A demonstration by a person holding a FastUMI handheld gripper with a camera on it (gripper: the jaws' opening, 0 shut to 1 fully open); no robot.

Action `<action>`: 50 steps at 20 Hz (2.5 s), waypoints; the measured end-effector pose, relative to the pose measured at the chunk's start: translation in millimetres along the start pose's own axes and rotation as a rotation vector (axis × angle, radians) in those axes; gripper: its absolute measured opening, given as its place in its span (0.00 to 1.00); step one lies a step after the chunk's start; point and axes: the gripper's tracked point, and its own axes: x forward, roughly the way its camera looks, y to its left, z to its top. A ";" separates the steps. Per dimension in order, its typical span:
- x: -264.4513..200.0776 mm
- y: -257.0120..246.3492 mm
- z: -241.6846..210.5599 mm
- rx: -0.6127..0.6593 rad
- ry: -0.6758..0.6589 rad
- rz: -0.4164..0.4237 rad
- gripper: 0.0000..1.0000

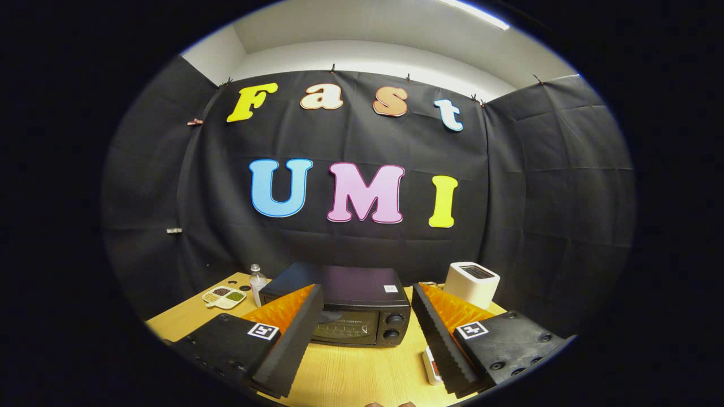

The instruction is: Open the toaster oven, put the food inside, and close the toaster oven door.

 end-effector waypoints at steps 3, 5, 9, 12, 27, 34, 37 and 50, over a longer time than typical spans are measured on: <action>15.7 9.6 -0.1 -0.003 0.010 0.016 0.97; 28.3 18.8 -4.5 -0.001 0.027 0.030 0.97; 56.6 40.0 -18.9 0.002 0.084 0.066 0.97; 76.4 52.0 -32.3 -0.005 0.123 0.080 0.98; 147.6 97.5 -117.6 -0.008 0.298 0.086 0.98; 155.4 96.1 -147.2 -0.025 0.376 0.062 0.97; 155.9 95.9 -147.7 -0.007 0.368 0.042 0.98; 104.9 96.6 -165.1 0.053 0.427 0.063 0.98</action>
